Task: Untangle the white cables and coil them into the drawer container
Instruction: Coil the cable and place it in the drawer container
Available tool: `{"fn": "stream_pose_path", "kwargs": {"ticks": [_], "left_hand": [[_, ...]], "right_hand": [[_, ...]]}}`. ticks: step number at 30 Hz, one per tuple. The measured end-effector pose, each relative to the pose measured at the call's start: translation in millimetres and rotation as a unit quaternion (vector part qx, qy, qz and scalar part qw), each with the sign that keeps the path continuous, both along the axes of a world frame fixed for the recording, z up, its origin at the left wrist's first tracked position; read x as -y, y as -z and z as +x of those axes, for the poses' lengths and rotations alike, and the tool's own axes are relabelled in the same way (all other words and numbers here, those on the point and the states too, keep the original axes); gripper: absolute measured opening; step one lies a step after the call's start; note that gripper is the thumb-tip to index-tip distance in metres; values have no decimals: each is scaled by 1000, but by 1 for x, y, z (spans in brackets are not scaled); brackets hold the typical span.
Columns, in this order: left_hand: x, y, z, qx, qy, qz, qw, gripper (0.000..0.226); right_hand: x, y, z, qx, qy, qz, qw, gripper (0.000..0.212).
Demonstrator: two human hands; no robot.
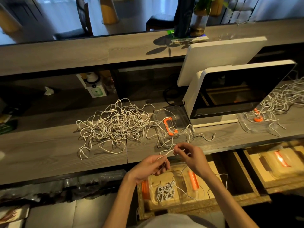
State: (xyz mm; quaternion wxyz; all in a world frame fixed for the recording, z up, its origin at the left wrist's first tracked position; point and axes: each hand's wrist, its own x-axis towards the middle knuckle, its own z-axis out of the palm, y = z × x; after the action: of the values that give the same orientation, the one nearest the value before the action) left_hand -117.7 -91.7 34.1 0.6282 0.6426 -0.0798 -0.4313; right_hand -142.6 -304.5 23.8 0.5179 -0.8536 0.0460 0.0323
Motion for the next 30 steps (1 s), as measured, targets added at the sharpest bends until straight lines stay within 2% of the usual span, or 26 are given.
{"fn": "stream_pose_path", "kwargs": {"ticks": [3,8,11,14,17,20,24,27,30], "left_hand": [[-3,2,1,10,-47,-5,999,39],[-11,10,8,50,-228,26,972,40],[-9,10,11,38,-328,-18,944,38],[-7,7,16,-28,-411,-107,905,41],[-4,2,21,-72,-460,-188,865,43],[3,-2,22,-81,-485,-222,842,38],[10,1,25,-79,-498,-206,839,34],[15,7,26,-49,-481,-148,863,33],[20,11,25,-8,-446,-81,891,33]], "right_hand": [[4,-4,1,13,-4,-10,1000,2],[25,-10,-1,18,-1,21,1000,17],[33,-8,-2,10,-8,34,999,11],[34,-5,-8,6,-10,33,999,12],[26,0,-16,-10,-26,35,999,15],[14,9,-24,-29,-71,7,997,14],[-3,4,-31,-63,-191,-23,979,9],[-11,-8,-31,-65,-257,-23,964,13],[-14,-21,-28,-61,-271,12,961,13]]}}
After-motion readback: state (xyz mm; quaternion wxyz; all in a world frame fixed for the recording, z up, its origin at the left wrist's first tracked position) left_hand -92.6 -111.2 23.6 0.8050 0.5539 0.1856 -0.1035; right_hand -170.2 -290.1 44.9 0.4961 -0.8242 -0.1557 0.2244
